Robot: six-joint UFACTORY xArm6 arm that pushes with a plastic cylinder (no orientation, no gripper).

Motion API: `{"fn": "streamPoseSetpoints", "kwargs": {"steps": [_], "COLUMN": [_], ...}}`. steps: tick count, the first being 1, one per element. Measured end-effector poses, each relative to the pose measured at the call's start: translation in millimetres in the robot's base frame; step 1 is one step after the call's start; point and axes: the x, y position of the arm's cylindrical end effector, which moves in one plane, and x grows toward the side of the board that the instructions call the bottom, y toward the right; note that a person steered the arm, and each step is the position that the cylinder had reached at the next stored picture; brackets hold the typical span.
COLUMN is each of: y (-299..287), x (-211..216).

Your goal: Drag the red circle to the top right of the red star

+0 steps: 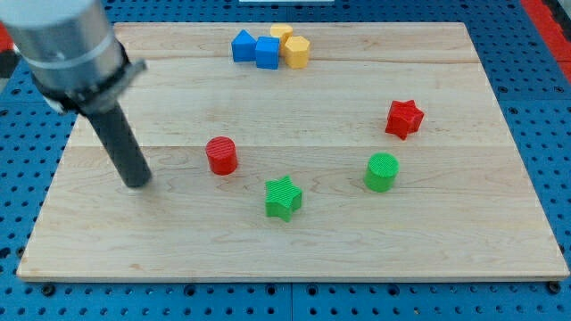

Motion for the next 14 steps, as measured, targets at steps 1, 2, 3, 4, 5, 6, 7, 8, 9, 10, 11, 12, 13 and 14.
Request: {"fn": "streamPoseSetpoints", "kwargs": {"steps": [1,2,3,4,5,6,7,8,9,10,11,12,13,14], "y": [13.4,51.2,67.5,21.6,78.8,139.2,185.8,78.9,76.2,170.7,205.6,135.7,206.2,229.2], "x": [-39.3,-95.6,-90.3,-62.0,-16.7,-87.9,-119.0,-119.0,-144.0,-134.2,-130.0,-135.7,-146.2,-150.2]}}
